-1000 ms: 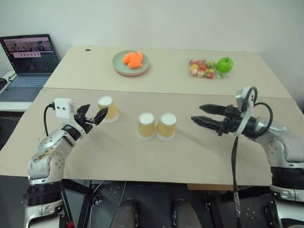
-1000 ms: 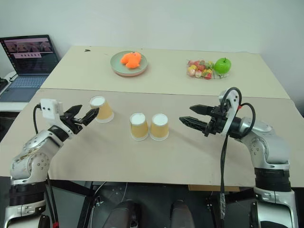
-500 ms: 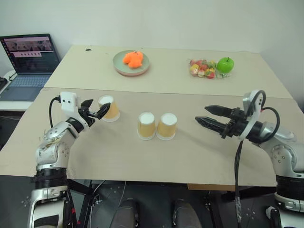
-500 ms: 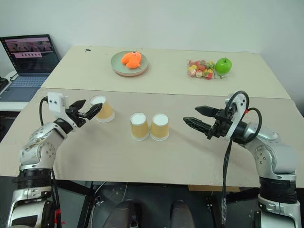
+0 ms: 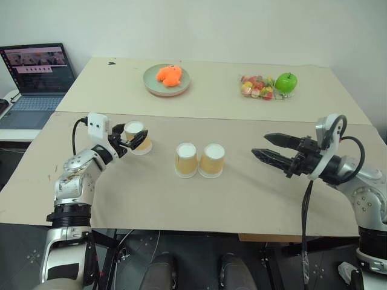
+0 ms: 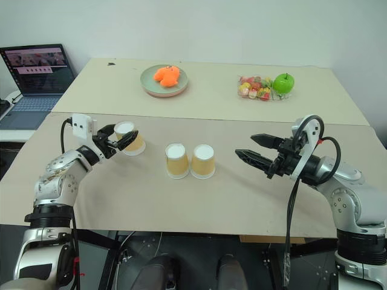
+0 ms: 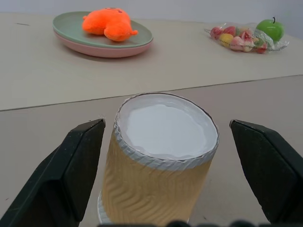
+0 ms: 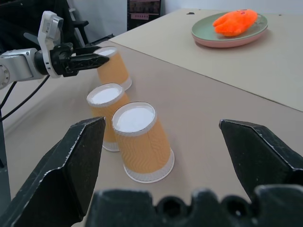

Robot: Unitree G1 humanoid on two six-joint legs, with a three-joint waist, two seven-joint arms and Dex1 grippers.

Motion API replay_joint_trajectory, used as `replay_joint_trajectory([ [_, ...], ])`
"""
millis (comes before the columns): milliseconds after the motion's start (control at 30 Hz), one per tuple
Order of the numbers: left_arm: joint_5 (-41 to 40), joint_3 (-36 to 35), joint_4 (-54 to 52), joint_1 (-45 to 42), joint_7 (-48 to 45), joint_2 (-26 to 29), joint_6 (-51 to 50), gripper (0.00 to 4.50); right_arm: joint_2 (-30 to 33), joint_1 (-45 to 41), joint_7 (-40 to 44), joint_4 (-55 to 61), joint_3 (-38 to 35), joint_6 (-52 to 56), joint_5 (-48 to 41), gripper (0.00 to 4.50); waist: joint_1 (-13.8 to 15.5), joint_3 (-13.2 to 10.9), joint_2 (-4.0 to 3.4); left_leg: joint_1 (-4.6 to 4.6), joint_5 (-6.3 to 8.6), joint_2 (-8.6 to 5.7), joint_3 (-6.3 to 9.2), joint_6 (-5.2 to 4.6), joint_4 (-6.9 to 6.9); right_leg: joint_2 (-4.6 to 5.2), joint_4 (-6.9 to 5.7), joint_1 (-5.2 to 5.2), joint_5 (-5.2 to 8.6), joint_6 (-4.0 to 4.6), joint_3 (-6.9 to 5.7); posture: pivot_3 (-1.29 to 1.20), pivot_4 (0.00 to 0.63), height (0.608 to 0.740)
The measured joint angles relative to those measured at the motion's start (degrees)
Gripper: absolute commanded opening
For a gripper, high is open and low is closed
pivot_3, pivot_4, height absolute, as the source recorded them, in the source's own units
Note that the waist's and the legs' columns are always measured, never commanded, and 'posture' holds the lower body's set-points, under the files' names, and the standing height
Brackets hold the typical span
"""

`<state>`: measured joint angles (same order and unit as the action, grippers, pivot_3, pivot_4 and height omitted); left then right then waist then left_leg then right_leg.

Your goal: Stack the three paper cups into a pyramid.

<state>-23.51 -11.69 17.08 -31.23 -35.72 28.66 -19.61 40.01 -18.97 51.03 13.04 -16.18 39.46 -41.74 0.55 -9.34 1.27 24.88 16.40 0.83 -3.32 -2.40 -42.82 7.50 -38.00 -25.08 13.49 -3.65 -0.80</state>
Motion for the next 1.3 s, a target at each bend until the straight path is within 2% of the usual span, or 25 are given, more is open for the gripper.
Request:
replay_joint_trajectory([
  [200,1.1,0.0,1.9,-0.5,0.1,0.0,1.0,4.5,0.2,0.2,-0.1,0.0,0.0,0.0,0.0,4.48,0.0,0.0,0.0,0.0,0.0,0.0,0.0,0.0,-0.01,0.0,-0.01,0.0,0.0,0.0,0.0,0.0,0.15,0.676],
  [233,1.4,0.0,2.5,-0.6,0.3,-0.1,1.4,3.98,0.2,0.2,-0.1,0.0,0.0,0.0,0.0,4.5,0.0,0.0,0.0,0.0,0.0,0.0,0.0,0.0,-0.01,0.0,-0.01,0.0,0.0,0.0,0.0,0.0,0.15,0.676],
  [267,1.5,0.0,2.7,-0.7,0.4,-0.2,2.0,3.81,0.2,0.2,-0.2,-0.1,0.0,0.0,0.0,4.5,0.0,0.0,0.0,0.0,0.0,0.0,0.0,0.0,-0.01,0.0,-0.01,0.0,0.0,0.0,0.0,0.0,0.15,0.676],
  [300,1.5,-0.1,2.7,-0.7,0.4,-0.3,2.4,3.28,0.2,0.2,-0.2,-0.1,0.0,0.0,0.0,4.5,0.0,0.0,0.0,0.0,0.0,0.0,0.0,0.0,-0.01,0.0,0.0,0.0,0.0,0.0,0.0,0.0,0.15,0.676],
  [367,1.7,-0.3,3.1,-1.1,0.5,-0.6,3.2,2.59,0.2,0.2,-0.2,-0.1,0.0,0.0,0.0,4.5,0.0,0.0,0.0,0.01,0.0,0.0,0.0,0.0,-0.01,0.0,0.0,0.0,0.0,0.0,0.0,0.0,0.15,0.676],
  [400,1.9,-0.3,3.4,-1.5,0.7,-0.7,3.3,2.43,0.3,0.2,-0.2,-0.1,0.0,0.0,0.0,4.5,0.0,0.0,0.01,0.01,0.0,0.0,0.0,0.0,-0.01,0.0,0.0,0.0,0.0,0.0,0.0,0.0,0.15,0.676],
  [800,3.1,0.5,3.5,-5.6,0.3,-1.5,3.3,2.43,1.1,0.1,0.0,-0.7,0.0,0.0,0.1,4.5,0.1,0.0,0.02,0.07,0.0,-0.01,0.01,0.0,-0.06,0.0,0.0,-0.01,-0.02,-0.03,-0.02,0.0,0.15,0.676],
  [1033,-4.0,6.5,-6.4,-12.0,-14.7,-1.2,-4.7,2.43,6.6,4.7,5.2,3.3,-0.6,0.0,-1.6,4.5,0.1,0.0,0.03,0.26,0.01,-0.02,0.07,-0.02,-0.09,0.0,0.0,-0.05,-0.02,-0.05,-0.11,0.0,0.15,0.676],
  [1300,-10.7,8.7,-3.9,-21.3,-27.8,0.1,-14.9,2.43,8.1,6.8,6.4,9.2,-0.4,-0.6,-2.5,4.5,-0.7,0.0,0.05,0.17,-0.02,0.01,0.1,0.0,-0.11,-0.05,-0.03,-0.07,-0.01,-0.06,-0.07,0.0,0.15,0.676],
])
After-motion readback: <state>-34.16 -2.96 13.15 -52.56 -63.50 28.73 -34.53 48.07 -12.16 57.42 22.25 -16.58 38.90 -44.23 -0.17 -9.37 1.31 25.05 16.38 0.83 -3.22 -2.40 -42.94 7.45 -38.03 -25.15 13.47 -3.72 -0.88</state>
